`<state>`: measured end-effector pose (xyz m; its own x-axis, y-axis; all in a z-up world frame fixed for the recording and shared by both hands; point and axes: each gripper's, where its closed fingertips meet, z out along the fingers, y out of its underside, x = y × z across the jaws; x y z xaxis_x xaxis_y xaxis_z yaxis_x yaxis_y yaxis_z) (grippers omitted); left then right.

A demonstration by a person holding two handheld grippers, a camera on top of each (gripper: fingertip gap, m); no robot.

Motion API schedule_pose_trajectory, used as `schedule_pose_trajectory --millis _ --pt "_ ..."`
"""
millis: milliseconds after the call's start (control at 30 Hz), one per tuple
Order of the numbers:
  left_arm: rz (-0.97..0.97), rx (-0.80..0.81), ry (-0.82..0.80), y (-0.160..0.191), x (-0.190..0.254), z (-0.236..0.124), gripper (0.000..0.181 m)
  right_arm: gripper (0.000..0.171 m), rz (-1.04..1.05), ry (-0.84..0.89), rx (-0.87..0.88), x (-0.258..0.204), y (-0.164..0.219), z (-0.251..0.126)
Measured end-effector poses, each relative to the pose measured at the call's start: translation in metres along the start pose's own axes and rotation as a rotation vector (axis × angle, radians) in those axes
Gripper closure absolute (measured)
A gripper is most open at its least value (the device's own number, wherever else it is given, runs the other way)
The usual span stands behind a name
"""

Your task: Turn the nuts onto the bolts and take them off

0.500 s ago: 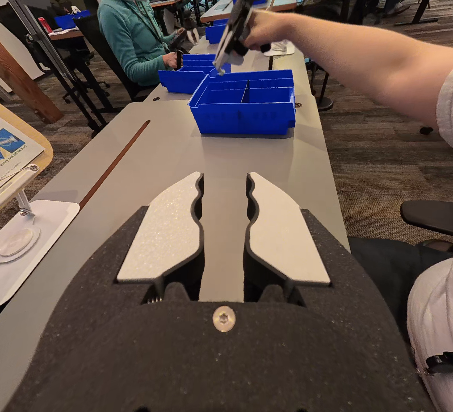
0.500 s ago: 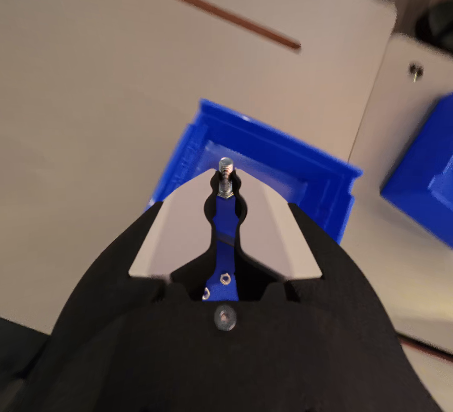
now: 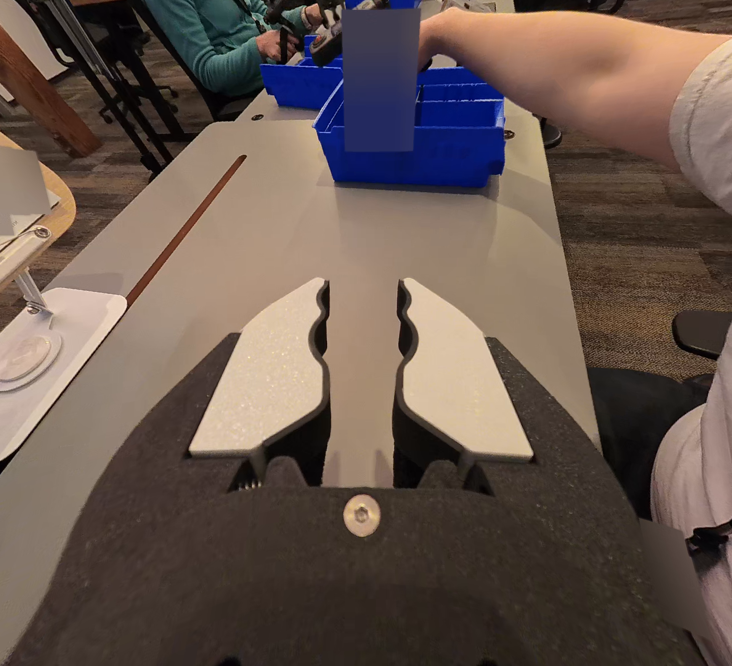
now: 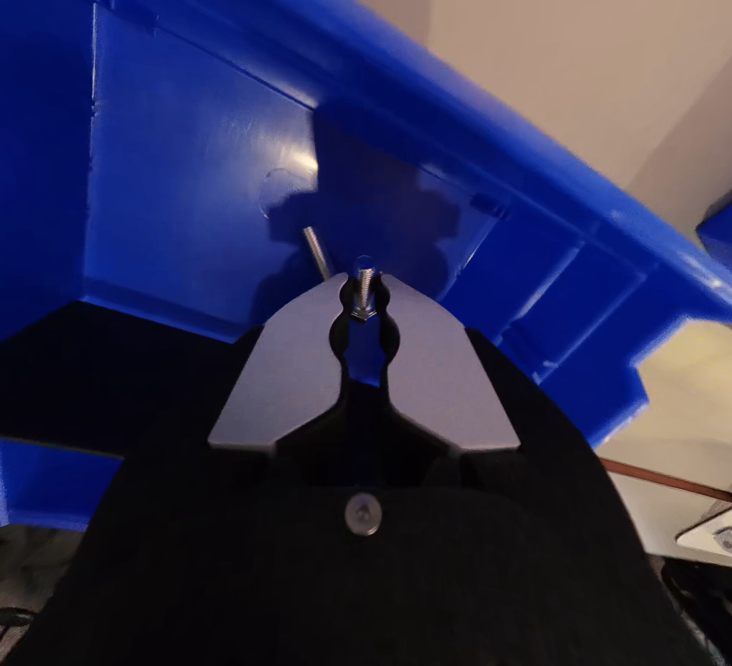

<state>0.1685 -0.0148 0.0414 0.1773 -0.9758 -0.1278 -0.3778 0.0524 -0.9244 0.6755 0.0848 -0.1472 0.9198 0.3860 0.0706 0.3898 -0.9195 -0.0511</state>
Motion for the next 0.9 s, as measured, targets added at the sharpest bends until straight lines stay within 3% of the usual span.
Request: schedule_pose_trajectory --millis 267,367,467,567,667,767,900 --pt "-0.008 -0.011 -0.006 0.004 -0.004 0.002 0.149 0.160 -0.030 -0.034 0.034 0.004 -0.004 0.009" --pt "-0.012 -0.009 -0.012 0.003 -0.006 0.000 0.149 0.151 -0.023 -0.028 0.099 0.005 -0.008 0.000" --pt "-0.011 0.004 -0.019 0.000 -0.007 -0.005 0.149 0.148 -0.028 -0.014 0.218 0.000 -0.014 -0.029" --pt "-0.010 0.036 -0.044 -0.007 -0.012 -0.014 0.149 0.148 -0.055 0.024 0.411 -0.018 -0.025 -0.085" --pt "-0.015 0.061 -0.065 -0.013 -0.017 -0.023 0.149 0.146 -0.142 0.033 0.727 -0.067 -0.051 -0.165" --pt "-0.029 0.074 -0.118 -0.015 -0.028 -0.031 0.153 0.144 -0.303 -0.067 1.132 -0.158 -0.083 -0.250" --pt "-0.069 0.086 -0.194 -0.017 -0.040 -0.048 0.152 0.122 -0.514 -0.285 1.416 -0.294 -0.108 -0.299"
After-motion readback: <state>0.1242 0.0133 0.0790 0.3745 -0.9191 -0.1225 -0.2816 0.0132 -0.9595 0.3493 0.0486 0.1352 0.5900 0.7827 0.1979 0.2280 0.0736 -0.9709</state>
